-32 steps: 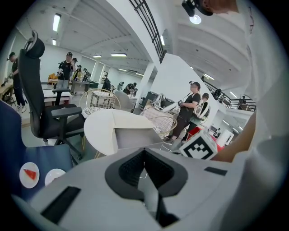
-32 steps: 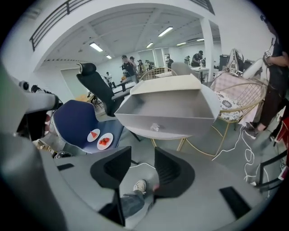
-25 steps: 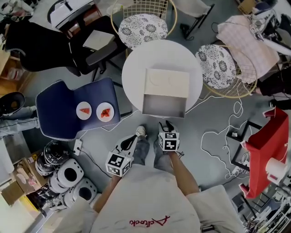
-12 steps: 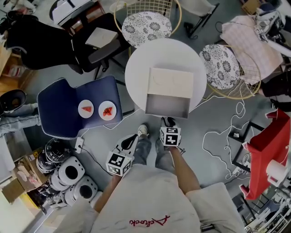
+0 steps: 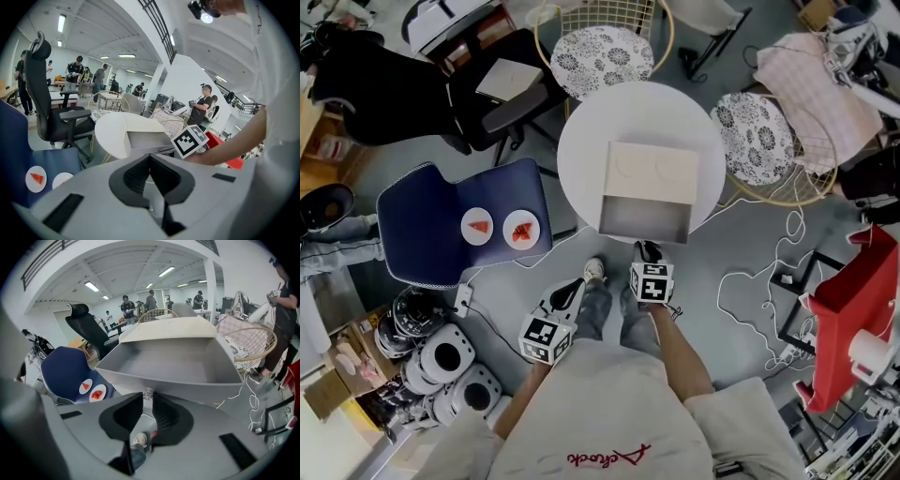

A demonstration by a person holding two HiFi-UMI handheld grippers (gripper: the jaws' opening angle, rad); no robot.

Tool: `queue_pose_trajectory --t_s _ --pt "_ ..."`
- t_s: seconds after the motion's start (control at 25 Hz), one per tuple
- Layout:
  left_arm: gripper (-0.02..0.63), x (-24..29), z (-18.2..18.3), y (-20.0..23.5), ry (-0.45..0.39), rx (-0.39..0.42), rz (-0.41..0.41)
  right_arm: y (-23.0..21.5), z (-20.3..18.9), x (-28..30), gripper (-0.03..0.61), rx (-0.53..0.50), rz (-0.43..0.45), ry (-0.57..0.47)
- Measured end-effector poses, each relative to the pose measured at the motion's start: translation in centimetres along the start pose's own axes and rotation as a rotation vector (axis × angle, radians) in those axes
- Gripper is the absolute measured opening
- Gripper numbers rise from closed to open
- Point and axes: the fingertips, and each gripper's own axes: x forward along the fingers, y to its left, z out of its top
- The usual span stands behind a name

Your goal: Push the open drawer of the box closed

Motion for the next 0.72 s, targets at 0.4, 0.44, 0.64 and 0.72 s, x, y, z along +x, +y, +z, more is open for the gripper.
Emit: queue_pose_trajectory --t_s 0.4,0.44,0.64,0.72 --pt "0.012 0.0 0.0 -0.1 -0.003 -0.006 0.003 -0.8 0.7 0.3 0.074 -0.002 -0.014 0.016" --pt "0.012 0.0 -0.1 -0.1 -0.001 -0.008 0.005 -0.9 0.9 0.4 0.074 -0.002 -0.011 0.016" --pt "0.012 -0.1 -0.1 0.1 -0.001 -0.015 0.013 -1.2 2.1 1.2 0.074 0.003 -0.014 0.005" --pt "0.012 -0.2 -0.3 0.2 -0.001 -0.020 0.018 -1.4 2.7 1.6 0.074 0.011 -0.016 0.003"
